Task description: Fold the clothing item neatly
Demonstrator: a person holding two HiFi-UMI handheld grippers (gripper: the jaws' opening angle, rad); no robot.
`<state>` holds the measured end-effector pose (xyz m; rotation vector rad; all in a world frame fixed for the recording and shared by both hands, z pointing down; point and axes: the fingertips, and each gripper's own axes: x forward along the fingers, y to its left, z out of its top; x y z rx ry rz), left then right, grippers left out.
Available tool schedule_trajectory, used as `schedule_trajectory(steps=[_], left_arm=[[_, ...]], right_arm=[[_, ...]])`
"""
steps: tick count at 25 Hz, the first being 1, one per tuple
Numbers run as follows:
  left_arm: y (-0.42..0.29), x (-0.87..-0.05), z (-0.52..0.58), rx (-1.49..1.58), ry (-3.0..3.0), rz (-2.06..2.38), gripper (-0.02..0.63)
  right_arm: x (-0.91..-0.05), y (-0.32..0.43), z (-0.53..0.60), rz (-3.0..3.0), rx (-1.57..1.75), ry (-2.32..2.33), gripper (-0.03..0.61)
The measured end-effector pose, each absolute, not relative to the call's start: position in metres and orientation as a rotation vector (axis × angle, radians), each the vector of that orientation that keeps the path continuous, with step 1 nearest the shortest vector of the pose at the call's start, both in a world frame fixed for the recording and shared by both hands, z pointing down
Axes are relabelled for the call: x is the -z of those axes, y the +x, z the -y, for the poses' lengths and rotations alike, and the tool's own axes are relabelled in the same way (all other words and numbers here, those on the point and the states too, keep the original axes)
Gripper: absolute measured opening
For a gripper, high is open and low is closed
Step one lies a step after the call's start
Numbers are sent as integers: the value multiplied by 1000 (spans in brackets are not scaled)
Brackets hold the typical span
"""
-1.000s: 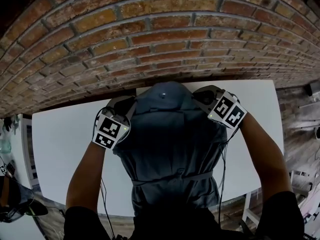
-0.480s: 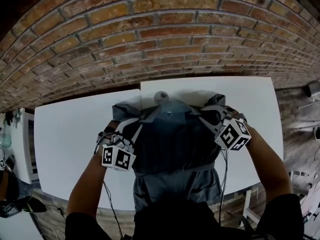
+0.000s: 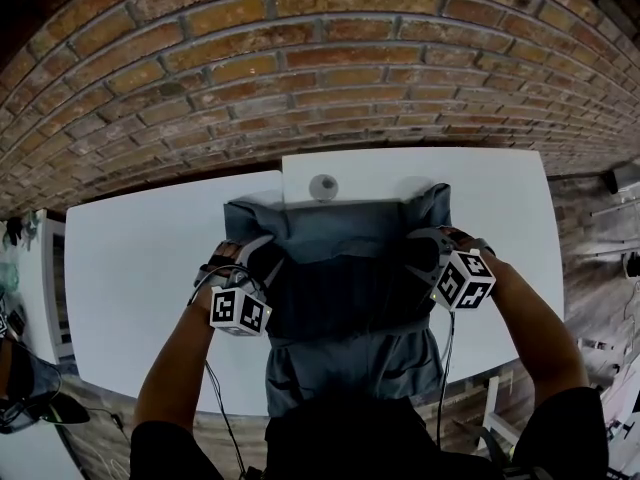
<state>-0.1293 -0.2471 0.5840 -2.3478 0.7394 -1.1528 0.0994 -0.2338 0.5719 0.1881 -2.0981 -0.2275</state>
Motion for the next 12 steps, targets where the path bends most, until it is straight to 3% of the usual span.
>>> schedule_trajectory(steps=[7,12], left_arm=[[-151,-535,265,962,-2654,-1020,172],[-104,-525,250,935,-2773,-903,172]], right_arm=[[-545,117,254,2193,18,342,152],[-517,90,284,2372,-315,621,150]])
